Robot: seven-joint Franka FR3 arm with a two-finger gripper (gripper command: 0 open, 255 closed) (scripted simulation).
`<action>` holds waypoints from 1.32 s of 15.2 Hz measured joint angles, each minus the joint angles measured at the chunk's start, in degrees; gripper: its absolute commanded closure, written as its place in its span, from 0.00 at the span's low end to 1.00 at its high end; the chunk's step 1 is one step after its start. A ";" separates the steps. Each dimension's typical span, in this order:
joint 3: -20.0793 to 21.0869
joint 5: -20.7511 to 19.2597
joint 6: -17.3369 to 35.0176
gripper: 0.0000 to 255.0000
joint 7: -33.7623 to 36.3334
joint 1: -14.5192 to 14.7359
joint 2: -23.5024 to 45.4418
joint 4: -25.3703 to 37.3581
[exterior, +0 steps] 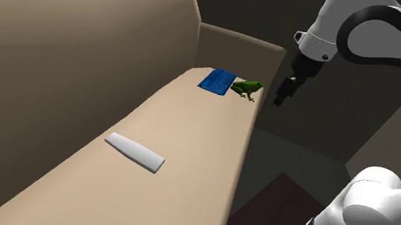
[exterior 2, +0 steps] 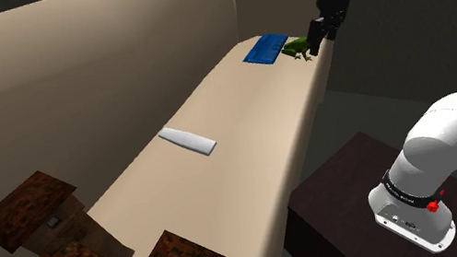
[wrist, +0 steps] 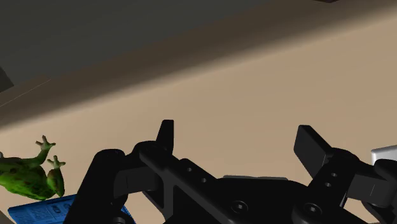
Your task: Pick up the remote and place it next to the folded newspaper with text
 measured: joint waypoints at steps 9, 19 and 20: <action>4.52 2.55 8.99 0.00 2.90 2.56 9.85 0.54; 11.25 3.14 19.69 0.00 7.47 5.31 26.86 6.64; 11.93 2.85 20.43 0.00 8.04 5.51 28.92 7.94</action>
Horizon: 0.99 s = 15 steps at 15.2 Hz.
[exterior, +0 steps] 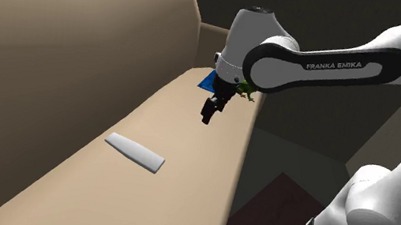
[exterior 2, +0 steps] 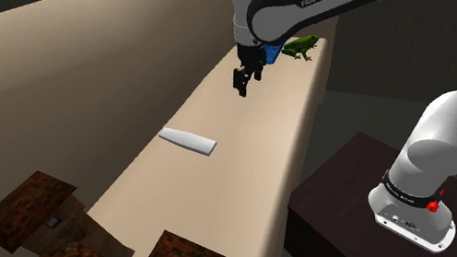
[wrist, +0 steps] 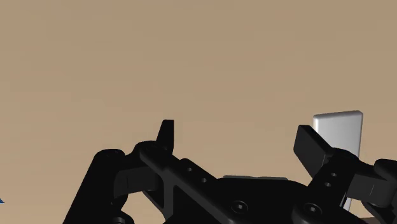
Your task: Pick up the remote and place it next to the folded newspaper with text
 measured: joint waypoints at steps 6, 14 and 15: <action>3.55 -2.75 4.48 0.00 3.55 1.59 11.75 6.74; 6.33 -8.81 6.63 0.00 8.35 5.52 27.90 19.47; 6.46 -9.59 6.85 0.00 8.74 6.13 29.89 21.09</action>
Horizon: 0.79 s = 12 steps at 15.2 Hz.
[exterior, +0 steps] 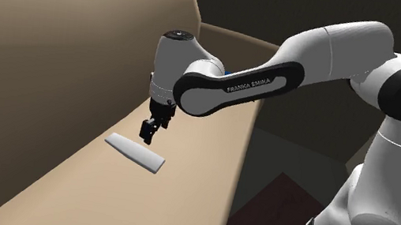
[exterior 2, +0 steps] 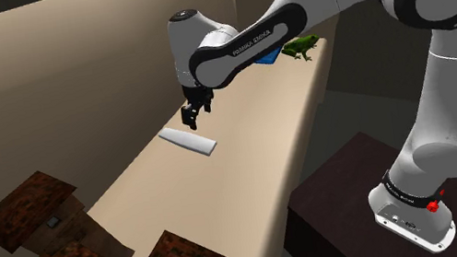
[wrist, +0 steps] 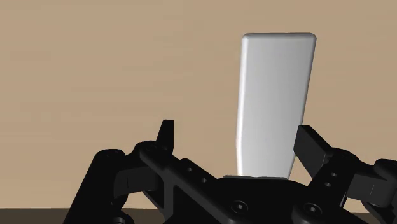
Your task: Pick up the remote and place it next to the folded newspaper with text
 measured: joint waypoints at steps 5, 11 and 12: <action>0.13 -3.74 -0.93 0.00 1.80 3.97 10.48 10.59; -0.37 -5.19 1.79 0.00 2.71 5.02 13.85 11.02; -0.50 -5.39 2.24 0.00 2.80 5.09 14.34 11.04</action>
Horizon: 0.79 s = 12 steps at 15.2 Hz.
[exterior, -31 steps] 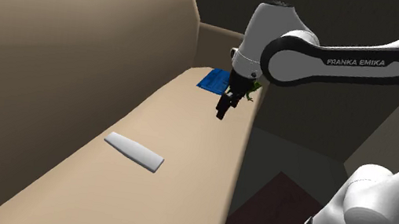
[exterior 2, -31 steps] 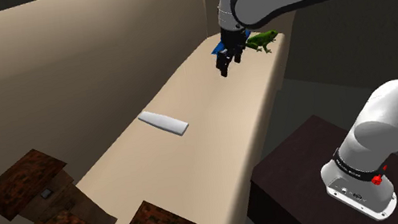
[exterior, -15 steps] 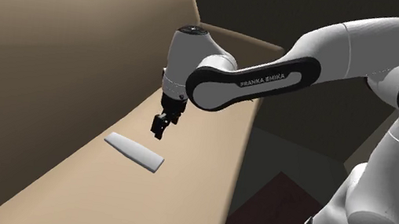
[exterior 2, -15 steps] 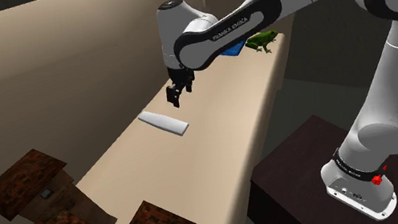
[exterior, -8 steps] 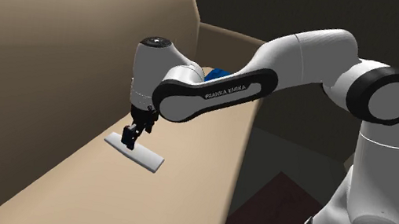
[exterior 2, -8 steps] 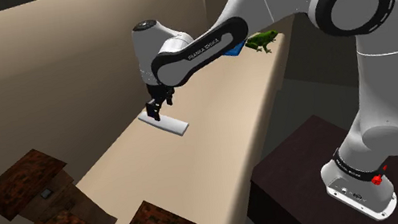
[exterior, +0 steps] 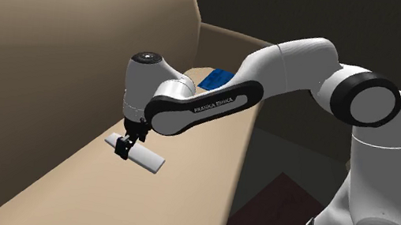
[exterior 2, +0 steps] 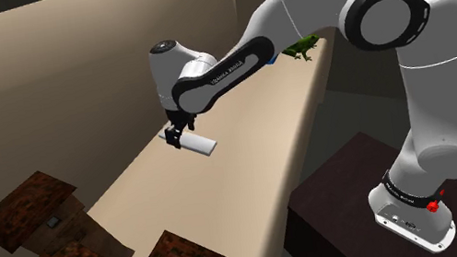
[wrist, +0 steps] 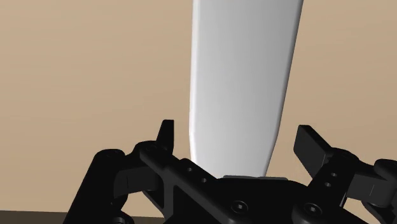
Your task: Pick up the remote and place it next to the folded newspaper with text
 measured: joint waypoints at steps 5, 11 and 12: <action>-0.18 -0.31 0.88 0.00 0.19 0.09 0.61 -0.30; -0.19 -0.32 0.90 1.00 0.19 0.09 0.63 -0.31; -0.19 -0.32 0.90 1.00 0.20 0.09 0.63 -0.31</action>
